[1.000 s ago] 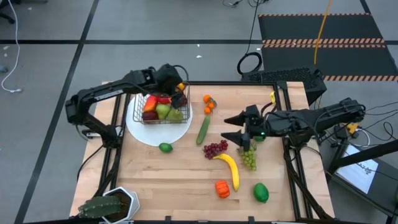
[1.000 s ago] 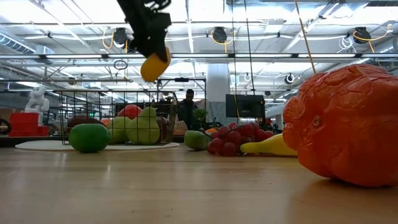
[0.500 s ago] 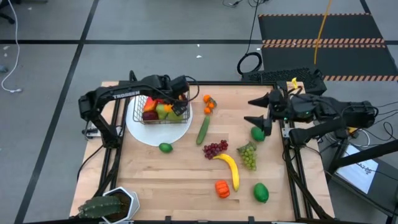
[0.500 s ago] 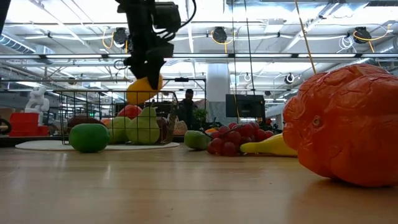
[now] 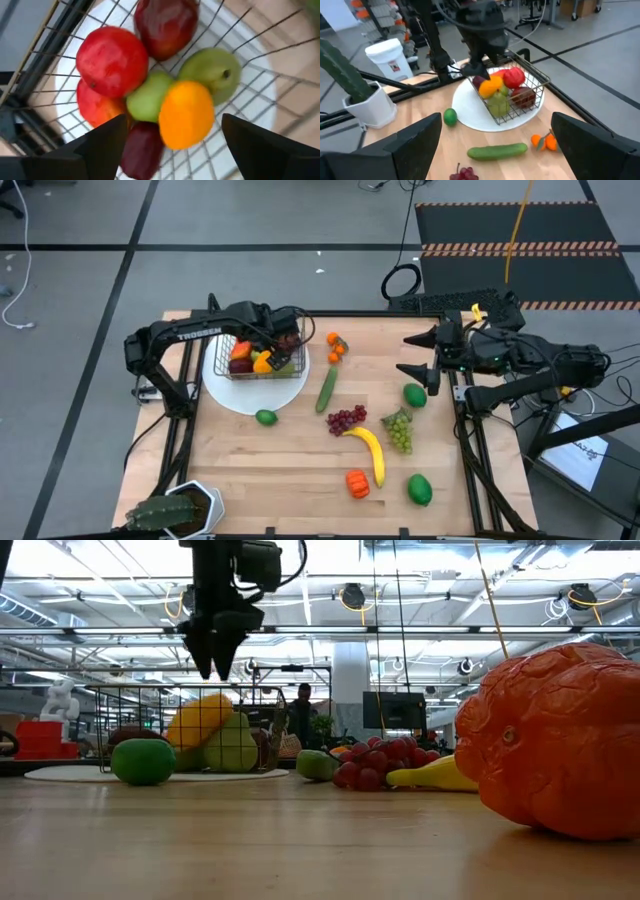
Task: Build produce basket
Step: Put the banana into the wired basket
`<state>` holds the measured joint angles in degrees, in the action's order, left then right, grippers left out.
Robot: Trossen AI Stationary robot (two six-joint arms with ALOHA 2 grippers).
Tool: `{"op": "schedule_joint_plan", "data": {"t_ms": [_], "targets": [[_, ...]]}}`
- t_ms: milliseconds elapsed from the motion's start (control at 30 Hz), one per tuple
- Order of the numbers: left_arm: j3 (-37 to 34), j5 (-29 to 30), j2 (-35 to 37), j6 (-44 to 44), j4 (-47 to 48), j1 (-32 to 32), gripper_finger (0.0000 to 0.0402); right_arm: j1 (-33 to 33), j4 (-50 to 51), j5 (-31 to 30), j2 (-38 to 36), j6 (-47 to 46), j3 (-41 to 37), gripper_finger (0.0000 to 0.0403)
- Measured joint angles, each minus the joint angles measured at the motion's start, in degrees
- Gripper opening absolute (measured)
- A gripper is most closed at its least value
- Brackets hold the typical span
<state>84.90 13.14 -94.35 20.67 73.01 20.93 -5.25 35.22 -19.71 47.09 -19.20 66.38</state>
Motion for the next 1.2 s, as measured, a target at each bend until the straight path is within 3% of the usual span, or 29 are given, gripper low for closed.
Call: {"op": "schedule_joint_plan", "data": {"t_ms": [100,300,433,567,833,1067,1200], "targets": [[2.29,-3.48,1.48,2.7,2.93,0.02,0.0298,1.19,-1.12,-1.65,0.68,-4.11,-2.28,0.0373],[3.81,-6.73,7.22,6.52,0.63,-1.46,0.0245,3.63,-5.43,-2.59,2.13,-30.36,-7.73,0.0373],[3.83,-7.17,11.44,5.05,-3.23,-1.57,0.0217,3.7,-7.84,-2.13,2.62,-46.04,-11.39,0.0373],[3.83,-7.68,14.58,0.9,-5.95,-0.94,0.0195,3.45,-10.31,1.56,2.85,-55.13,-14.29,0.0373],[3.83,-14.88,19.6,-4.22,-6.17,-0.42,0.0169,0.56,-13.1,3.25,6.07,-62.6,-14.57,0.0373],[3.83,-15.25,21.27,-4.43,-9.26,-1.18,0.0159,-0.76,-23.69,3.45,10.2,-62.66,-14.52,0.0373],[3.83,-15.73,21.41,-6.4,-9.53,-1.18,0.0159,-3.16,-22.48,3.57,13.23,-64.24,-12.92,0.0367]]}}
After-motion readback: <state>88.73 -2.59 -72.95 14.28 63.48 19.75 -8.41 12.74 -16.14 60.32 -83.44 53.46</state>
